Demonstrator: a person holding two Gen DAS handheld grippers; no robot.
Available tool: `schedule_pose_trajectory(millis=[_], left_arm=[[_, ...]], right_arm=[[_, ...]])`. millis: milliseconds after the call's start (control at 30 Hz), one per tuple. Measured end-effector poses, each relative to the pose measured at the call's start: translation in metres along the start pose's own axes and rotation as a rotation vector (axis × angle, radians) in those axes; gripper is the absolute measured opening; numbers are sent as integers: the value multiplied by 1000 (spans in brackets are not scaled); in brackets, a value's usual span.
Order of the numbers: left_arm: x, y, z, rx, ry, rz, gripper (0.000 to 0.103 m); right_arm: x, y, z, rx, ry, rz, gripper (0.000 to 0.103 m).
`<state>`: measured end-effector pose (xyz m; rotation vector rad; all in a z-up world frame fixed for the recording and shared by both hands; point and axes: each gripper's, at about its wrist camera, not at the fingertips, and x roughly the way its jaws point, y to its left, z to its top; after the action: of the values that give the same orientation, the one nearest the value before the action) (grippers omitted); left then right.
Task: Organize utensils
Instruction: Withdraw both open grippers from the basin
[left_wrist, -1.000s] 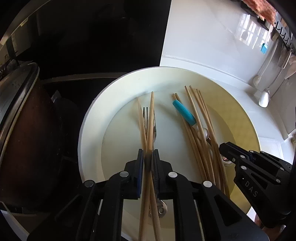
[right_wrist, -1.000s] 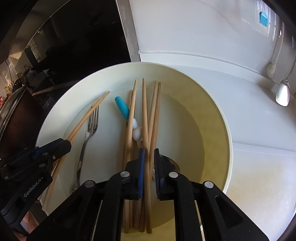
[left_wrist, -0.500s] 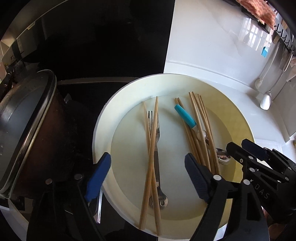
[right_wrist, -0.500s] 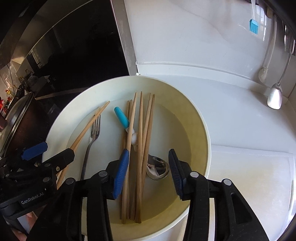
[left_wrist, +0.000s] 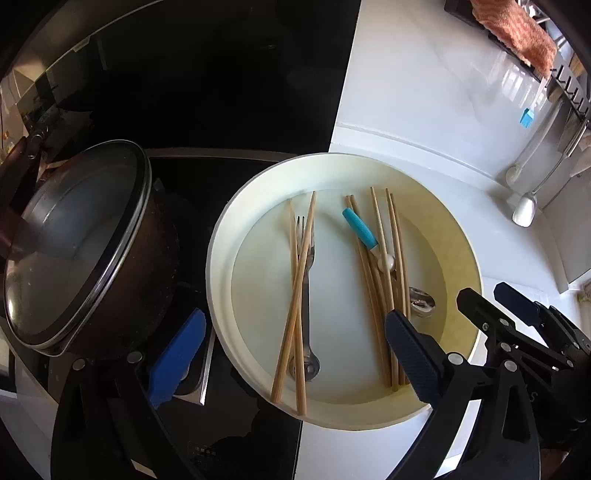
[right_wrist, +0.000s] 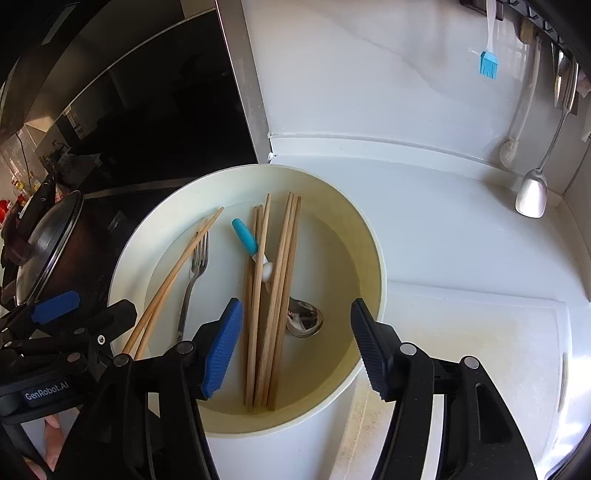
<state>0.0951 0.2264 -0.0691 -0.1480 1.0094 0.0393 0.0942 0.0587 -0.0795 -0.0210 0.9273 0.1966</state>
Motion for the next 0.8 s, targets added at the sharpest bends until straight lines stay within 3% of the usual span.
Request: schedule_pose_trajectory(millis=[267, 800], left_arm=[[-28, -3, 1, 3, -6, 29, 97], [-62, -8, -7, -3, -24, 80, 97]], right_arm=[[-22, -1, -2, 5, 39, -25, 59], [-51, 6, -3, -16, 27, -38, 59]])
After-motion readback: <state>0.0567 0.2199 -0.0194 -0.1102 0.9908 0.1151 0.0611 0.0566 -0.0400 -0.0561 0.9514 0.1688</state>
